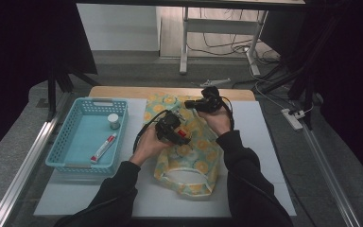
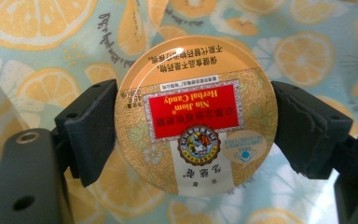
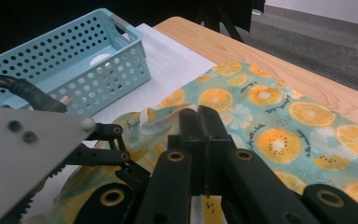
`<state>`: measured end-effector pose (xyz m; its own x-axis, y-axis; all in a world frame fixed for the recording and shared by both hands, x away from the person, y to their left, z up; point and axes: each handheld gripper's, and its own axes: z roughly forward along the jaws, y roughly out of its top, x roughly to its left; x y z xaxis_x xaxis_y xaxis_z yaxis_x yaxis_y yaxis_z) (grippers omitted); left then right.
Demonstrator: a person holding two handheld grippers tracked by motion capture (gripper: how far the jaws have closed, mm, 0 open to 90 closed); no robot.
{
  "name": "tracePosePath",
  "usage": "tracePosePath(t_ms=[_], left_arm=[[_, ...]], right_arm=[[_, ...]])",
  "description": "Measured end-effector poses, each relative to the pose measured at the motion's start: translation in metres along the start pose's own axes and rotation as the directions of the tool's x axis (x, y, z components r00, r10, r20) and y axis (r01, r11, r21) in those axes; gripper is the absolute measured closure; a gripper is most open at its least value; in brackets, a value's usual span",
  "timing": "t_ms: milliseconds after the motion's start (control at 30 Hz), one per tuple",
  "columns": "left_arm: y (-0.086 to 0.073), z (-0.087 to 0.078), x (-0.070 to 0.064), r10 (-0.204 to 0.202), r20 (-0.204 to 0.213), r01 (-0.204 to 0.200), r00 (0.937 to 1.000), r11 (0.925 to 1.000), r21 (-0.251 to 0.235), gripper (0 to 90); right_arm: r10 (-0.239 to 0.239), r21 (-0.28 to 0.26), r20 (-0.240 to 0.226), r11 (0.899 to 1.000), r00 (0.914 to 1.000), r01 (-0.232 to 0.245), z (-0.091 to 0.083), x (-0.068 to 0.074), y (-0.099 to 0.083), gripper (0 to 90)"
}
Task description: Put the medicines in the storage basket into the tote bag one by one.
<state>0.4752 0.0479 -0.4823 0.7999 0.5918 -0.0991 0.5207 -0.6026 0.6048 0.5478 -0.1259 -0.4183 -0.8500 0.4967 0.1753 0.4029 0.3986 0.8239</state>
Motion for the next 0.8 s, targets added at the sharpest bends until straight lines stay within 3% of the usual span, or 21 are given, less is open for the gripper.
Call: tracePosePath(t_ms=[367, 800], left_arm=[[0.001, 0.023, 0.009, -0.014, -0.007, 0.014, 0.9999, 0.9997, 0.019, 20.3], [0.0, 0.04, 0.015, -0.024, -0.012, 0.024, 0.9996, 0.9995, 0.021, 20.2]], right_arm=[[0.016, -0.005, 0.016, 1.0, 0.9997, -0.016, 0.005, -0.006, -0.001, 90.0], [0.021, -0.007, 0.027, 1.0, 0.9994, -0.02, 0.008, -0.009, -0.002, 90.0]])
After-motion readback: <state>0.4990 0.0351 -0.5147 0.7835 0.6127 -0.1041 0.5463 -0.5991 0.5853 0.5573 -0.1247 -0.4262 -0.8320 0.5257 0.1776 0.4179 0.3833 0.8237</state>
